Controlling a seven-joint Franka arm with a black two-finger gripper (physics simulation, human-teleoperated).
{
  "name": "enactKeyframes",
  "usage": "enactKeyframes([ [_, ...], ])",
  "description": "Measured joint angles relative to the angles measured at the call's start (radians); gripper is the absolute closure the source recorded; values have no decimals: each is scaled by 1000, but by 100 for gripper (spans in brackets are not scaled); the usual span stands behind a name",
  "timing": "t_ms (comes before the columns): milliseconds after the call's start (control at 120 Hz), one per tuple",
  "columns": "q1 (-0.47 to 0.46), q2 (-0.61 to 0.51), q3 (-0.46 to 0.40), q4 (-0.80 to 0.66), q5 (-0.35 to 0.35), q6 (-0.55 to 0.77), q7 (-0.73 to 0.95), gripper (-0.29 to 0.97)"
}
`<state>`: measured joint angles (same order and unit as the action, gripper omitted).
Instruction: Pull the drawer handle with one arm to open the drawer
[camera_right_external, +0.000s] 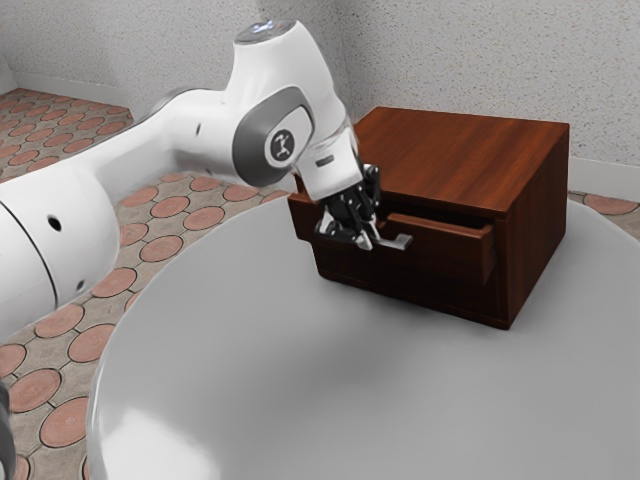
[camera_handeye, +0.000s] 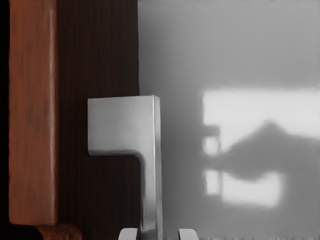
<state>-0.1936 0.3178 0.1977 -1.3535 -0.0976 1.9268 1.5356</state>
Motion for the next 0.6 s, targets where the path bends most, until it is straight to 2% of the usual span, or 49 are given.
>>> enactKeyframes([
  [600, 4, -50, 5, -52, -27, -61, -20, 73],
])
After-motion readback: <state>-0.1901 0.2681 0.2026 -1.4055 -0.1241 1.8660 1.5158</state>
